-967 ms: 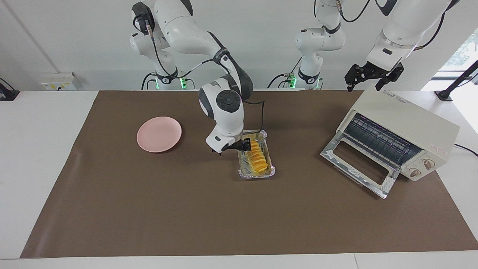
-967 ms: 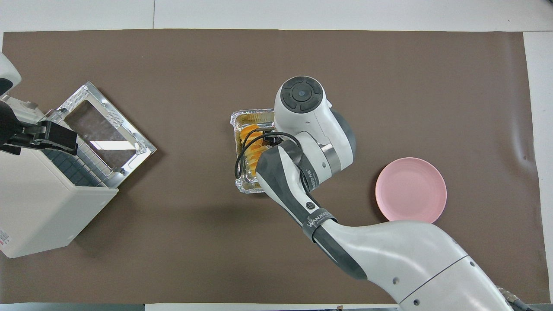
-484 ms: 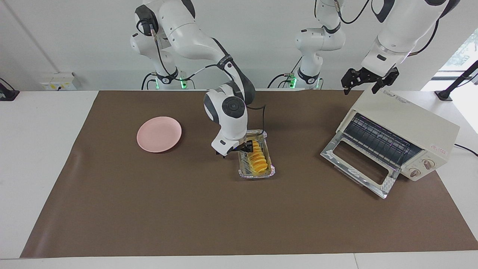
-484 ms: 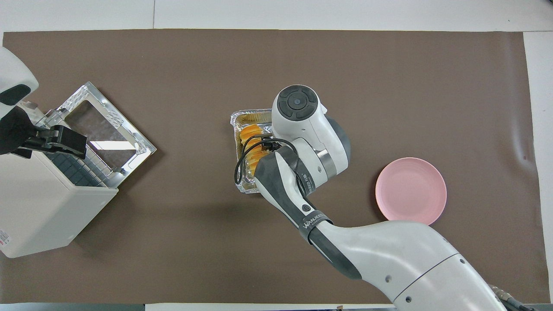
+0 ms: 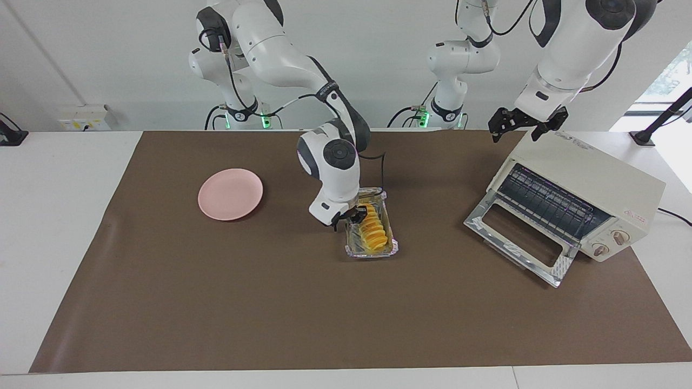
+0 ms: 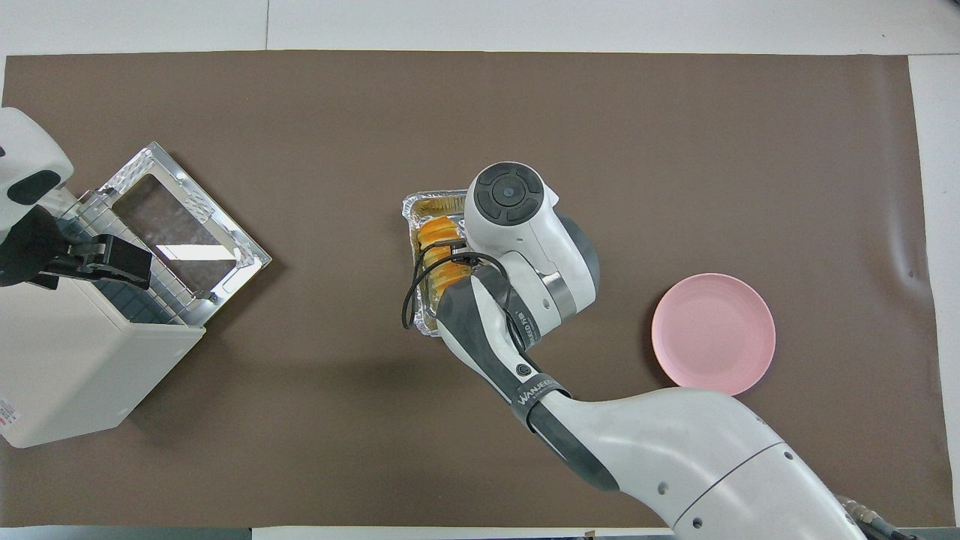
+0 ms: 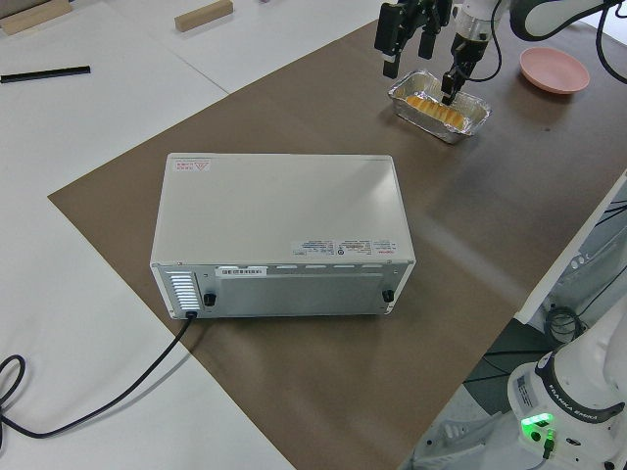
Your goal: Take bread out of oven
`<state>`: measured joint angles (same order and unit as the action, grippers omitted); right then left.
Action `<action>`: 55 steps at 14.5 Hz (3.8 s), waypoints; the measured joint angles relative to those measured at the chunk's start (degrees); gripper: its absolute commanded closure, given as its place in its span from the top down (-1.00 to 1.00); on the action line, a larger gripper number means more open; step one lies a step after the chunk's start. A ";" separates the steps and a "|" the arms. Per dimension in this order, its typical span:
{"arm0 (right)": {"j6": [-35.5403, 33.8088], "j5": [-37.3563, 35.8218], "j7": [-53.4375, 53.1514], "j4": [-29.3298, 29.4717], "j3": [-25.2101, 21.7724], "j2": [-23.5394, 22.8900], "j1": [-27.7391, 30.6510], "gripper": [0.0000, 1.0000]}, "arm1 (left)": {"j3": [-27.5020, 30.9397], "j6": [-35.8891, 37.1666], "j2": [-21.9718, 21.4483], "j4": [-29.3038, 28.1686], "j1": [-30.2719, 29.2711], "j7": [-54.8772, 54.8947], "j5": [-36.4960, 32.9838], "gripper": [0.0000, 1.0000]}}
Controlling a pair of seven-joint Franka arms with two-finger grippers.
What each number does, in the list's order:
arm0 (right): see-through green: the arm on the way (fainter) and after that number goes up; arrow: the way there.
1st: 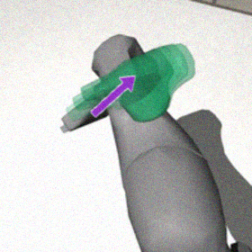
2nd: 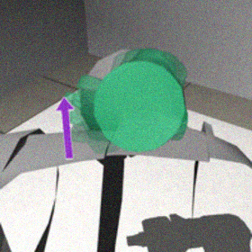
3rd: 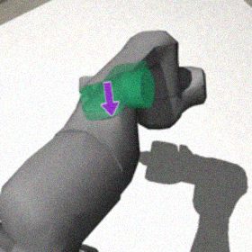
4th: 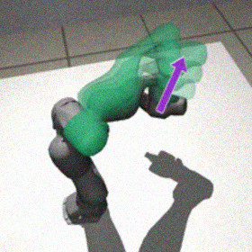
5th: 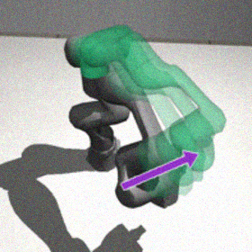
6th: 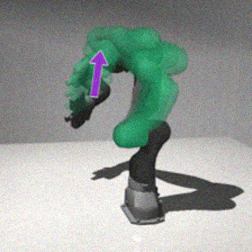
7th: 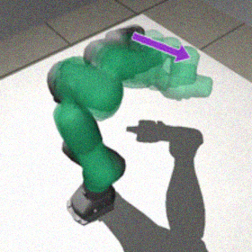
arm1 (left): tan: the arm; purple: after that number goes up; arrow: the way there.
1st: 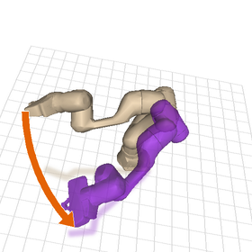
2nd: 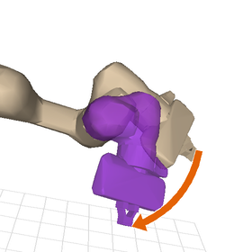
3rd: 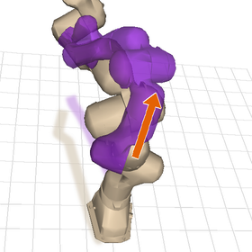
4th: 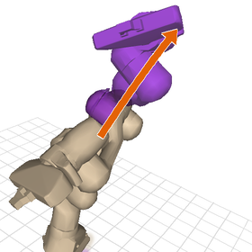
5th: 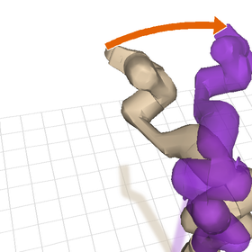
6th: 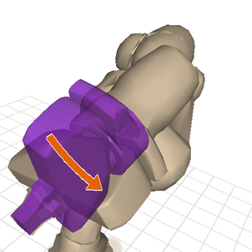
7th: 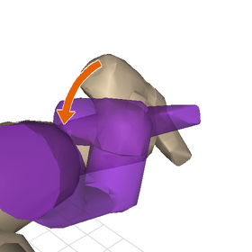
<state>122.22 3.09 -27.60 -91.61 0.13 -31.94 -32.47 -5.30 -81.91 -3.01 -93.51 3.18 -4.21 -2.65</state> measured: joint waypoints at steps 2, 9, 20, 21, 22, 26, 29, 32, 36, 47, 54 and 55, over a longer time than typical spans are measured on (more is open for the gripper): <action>-0.06 0.12 0.00 0.12 -0.06 0.13 0.01 -1.00 | 0.04 0.00 -0.07 -0.04 -0.02 0.01 0.00 1.00; -10.79 0.80 -0.03 8.58 -1.04 0.89 2.94 -1.00 | 0.05 0.03 -0.23 -0.05 -0.02 0.00 0.00 1.00; -7.80 1.30 26.30 8.03 -1.48 1.62 28.26 -1.00 | 0.05 0.03 -0.24 -0.05 -0.02 0.00 0.00 1.00; -5.84 1.30 28.42 6.73 -1.52 1.38 29.83 -1.00 | 0.05 0.03 -0.24 -0.05 -0.02 0.00 0.00 1.00; -4.52 1.30 30.33 5.93 -1.53 1.04 31.77 -1.00 | 0.05 0.03 -0.24 -0.05 -0.02 0.00 0.00 1.00; -1.49 1.34 32.78 4.51 -1.40 0.06 34.86 -0.68 | 0.05 0.03 -0.24 -0.05 -0.02 0.00 0.00 1.00; 0.60 1.32 32.83 2.82 -1.30 0.03 34.79 1.00 | 0.05 0.03 -0.24 -0.05 -0.02 0.00 0.00 1.00; -0.72 0.39 33.84 2.95 -1.32 0.23 34.81 1.00 | 0.05 0.03 -0.24 -0.05 -0.02 0.00 0.00 1.00; -4.94 -4.16 33.91 4.30 -1.23 2.03 33.80 1.00 | 0.05 0.03 -0.24 -0.05 -0.02 0.00 0.00 1.00; -2.51 -8.34 26.62 4.67 -1.26 0.02 27.37 1.00 | 0.05 0.03 -0.24 -0.05 -0.02 0.00 0.00 1.00; 1.50 -8.49 26.62 3.49 -1.46 -1.57 27.62 0.82 | 0.05 0.03 -0.24 -0.05 -0.03 -0.01 0.00 1.00; 2.09 -8.49 26.61 3.17 -1.47 -1.65 27.63 0.47 | 0.05 0.03 -0.24 -0.05 -0.03 0.00 0.00 1.00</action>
<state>124.30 -5.40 -0.98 -88.44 -1.34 -33.59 -4.84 -5.25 -81.88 -3.26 -93.56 3.16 -4.21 -2.65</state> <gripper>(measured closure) 0.026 0.000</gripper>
